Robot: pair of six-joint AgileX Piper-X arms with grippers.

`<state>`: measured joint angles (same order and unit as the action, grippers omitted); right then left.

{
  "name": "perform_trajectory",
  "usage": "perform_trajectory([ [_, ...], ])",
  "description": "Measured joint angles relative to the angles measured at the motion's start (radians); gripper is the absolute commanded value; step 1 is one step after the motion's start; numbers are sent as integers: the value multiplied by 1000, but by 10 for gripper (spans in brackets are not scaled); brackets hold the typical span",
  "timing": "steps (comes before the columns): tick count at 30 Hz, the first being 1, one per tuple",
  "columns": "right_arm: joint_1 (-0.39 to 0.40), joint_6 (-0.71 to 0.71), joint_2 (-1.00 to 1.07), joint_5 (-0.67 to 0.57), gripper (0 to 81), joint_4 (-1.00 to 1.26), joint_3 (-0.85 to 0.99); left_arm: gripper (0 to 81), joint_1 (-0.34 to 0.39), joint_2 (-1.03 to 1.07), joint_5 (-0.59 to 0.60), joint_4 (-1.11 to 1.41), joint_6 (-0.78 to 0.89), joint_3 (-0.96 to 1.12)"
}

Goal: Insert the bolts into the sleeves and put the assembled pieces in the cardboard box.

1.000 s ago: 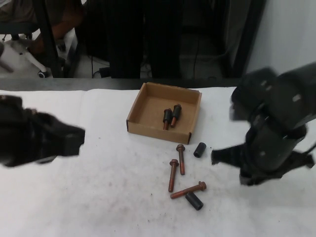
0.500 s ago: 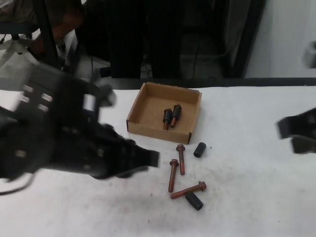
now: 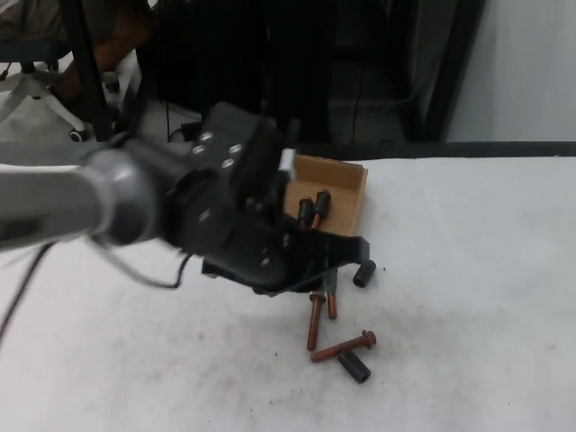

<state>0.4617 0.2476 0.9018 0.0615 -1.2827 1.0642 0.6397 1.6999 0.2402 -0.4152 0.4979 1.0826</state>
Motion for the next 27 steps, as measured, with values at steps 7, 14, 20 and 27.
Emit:
perform_trajectory([
  [7, 0, -62, 0, 0, 2, -5, 0, 300, 0, 204, -23, -202, -35, 212],
  [14, 0, -66, 0, 0, 2, -5, 0, 300, 0, 285, -43, -274, -76, 294],
  [20, 0, -66, 0, 0, 2, -5, 0, 300, 0, 302, -66, -276, -82, 297],
  [27, 0, -89, 0, 0, 2, -5, 0, 300, 0, 331, -66, -273, -83, 299],
])
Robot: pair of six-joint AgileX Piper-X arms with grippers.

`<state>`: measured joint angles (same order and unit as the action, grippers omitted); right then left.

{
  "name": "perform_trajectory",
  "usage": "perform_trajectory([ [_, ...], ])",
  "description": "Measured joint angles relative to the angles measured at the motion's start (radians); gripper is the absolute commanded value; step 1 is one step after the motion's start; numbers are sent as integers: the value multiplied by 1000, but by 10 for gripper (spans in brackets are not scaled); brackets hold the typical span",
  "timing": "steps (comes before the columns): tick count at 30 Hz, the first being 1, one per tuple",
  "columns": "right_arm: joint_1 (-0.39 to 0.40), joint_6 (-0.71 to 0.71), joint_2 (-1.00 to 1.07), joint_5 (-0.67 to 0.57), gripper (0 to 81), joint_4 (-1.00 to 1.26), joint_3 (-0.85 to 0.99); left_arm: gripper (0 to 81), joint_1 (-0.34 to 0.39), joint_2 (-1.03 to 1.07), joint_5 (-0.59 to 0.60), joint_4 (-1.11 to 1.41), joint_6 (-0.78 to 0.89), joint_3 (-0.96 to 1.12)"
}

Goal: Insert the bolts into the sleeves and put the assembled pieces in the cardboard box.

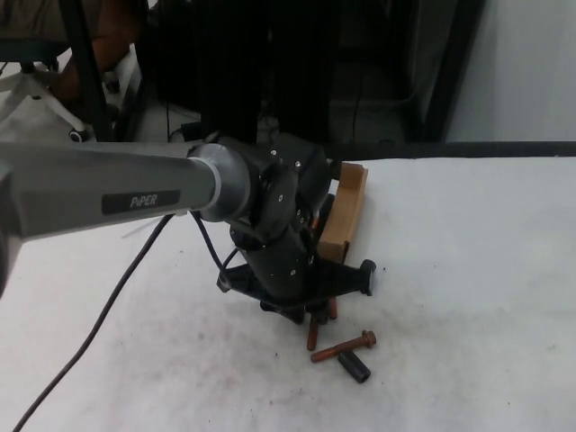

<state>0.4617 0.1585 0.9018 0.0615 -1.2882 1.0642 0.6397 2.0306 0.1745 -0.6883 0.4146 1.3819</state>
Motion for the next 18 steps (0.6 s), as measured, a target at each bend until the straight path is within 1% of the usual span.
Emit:
perform_trajectory([
  [16, 0, -4, 0, 5, 2, 0, 0, 300, 0, 18, -5, 28, -1, 13],
  [18, 0, -17, 0, 7, 2, 0, 0, 284, 0, 18, -10, 26, -1, 13],
])
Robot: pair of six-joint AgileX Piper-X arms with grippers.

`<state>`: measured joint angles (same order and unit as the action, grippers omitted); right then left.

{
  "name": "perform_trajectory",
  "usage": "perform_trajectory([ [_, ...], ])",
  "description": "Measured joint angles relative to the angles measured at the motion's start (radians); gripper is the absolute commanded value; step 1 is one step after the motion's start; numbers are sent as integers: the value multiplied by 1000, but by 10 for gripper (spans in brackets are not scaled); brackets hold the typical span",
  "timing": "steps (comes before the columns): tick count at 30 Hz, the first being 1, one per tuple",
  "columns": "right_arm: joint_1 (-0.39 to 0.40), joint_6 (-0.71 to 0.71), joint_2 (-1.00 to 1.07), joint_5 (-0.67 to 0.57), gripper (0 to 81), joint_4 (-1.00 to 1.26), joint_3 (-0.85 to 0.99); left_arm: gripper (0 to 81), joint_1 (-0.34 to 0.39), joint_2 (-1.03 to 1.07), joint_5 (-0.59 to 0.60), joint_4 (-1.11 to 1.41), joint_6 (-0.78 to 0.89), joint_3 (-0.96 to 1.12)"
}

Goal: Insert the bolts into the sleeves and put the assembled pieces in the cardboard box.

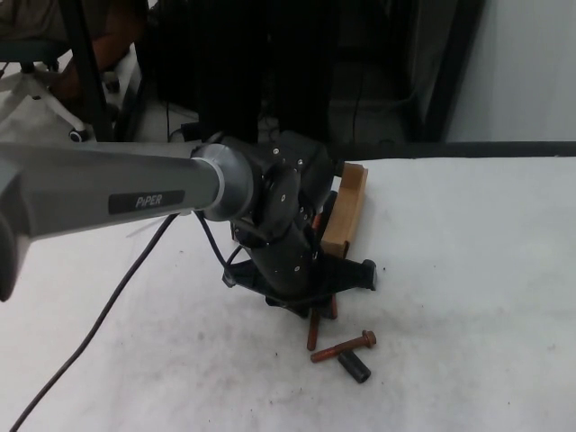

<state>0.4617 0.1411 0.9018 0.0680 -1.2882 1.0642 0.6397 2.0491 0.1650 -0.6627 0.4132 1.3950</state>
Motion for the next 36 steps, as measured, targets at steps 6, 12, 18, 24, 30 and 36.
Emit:
perform_trajectory([
  [6, 0, -5, 0, 0, 2, 0, 0, 90, 0, 2, -21, -19, -1, 4],
  [12, 0, -11, 0, 0, 2, 0, 0, 3, 0, 2, -20, -21, -47, 4],
  [18, 0, -11, 0, 0, 2, 0, 0, 8, 0, 2, -18, -21, -53, 4],
  [24, 0, -28, 0, 2, 2, 0, 0, 8, 0, -3, -21, -42, -62, 10],
  [30, 0, -50, 0, 16, 2, 0, 0, 8, 0, -79, -66, -74, -123, 1],
  [36, 0, -73, 0, 16, 2, 0, 0, 8, -13, -328, -61, 3, -140, -28],
])
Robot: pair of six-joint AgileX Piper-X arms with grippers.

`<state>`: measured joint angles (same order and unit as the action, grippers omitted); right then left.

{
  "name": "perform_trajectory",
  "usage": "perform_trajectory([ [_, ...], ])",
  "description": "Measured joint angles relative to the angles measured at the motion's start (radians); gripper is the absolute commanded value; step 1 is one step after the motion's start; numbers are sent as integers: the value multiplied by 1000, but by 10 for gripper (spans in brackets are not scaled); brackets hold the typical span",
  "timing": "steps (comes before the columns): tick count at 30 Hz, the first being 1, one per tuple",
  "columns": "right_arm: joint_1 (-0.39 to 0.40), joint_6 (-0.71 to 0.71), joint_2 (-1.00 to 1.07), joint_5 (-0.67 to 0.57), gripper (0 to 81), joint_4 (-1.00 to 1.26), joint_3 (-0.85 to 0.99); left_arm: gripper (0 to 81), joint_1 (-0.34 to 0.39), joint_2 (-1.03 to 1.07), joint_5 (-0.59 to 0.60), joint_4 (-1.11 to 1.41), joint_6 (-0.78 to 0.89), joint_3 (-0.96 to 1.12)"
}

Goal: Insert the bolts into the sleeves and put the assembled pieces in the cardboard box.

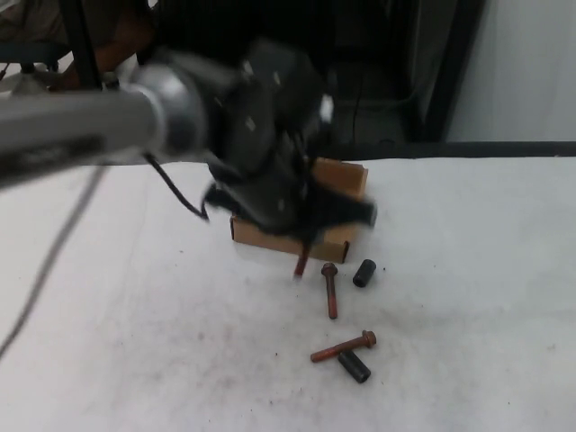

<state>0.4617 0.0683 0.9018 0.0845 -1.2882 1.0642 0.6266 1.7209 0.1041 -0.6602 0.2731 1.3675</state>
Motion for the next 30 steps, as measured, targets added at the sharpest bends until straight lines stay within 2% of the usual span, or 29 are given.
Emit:
perform_trajectory([
  [13, 0, -40, 2, -305, 2, 224, -81, 8, 0, -439, 33, 111, 22, -281],
  [18, 11, -29, 14, -410, 2, 364, -147, 8, 0, -673, 139, 227, 74, -450],
  [23, 53, -6, 48, -458, 2, 476, -186, 8, -14, -730, 263, 376, 80, -566],
  [24, 66, 4, 58, -465, 2, 508, -194, 8, -23, -739, 263, 384, 81, -570],
  [30, 173, 121, 167, -486, 2, 749, -209, 8, -115, -748, 503, 545, 117, -649],
])
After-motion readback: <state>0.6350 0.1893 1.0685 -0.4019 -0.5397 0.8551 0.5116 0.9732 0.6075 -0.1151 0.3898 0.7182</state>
